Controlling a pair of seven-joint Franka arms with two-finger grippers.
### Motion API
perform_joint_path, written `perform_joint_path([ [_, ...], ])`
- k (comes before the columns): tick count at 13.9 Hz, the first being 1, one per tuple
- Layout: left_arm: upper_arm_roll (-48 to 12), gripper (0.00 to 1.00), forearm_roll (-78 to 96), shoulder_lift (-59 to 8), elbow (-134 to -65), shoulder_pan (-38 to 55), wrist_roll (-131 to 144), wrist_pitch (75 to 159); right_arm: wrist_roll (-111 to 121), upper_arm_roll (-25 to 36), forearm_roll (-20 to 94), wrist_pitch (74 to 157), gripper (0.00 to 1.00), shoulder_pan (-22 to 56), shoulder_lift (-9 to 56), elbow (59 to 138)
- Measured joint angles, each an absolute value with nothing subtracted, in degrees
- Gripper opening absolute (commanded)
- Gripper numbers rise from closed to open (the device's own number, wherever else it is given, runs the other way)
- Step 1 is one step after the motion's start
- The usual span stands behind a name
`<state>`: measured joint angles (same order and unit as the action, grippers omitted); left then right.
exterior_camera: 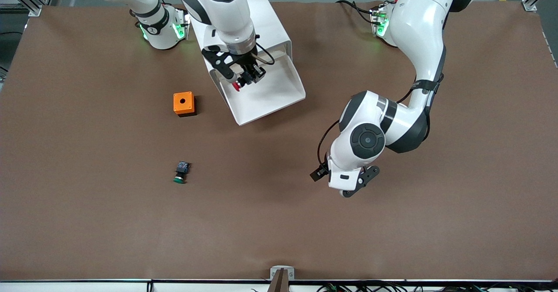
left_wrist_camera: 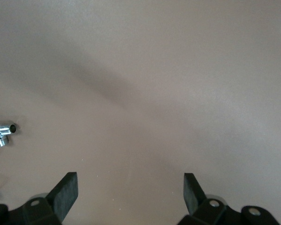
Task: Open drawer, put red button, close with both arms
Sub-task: 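Lower the red button into the open drawer with the right gripper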
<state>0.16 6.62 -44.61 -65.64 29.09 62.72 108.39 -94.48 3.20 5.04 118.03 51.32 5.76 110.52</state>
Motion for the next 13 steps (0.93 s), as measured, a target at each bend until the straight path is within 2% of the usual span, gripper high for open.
perform_joint_path([
  [4, 0.2, 0.99, 5.6, -44.6, -65.7, 29.1, 62.7, 109.0, -98.3, 3.2, 5.0, 121.0, 0.0, 53.6, 9.0, 110.4],
  [13, 0.2, 0.99, 5.5, -44.6, -65.7, 29.1, 62.8, 109.0, -105.4, 3.2, 5.0, 121.7, 0.0, 56.4, 14.6, 106.4],
])
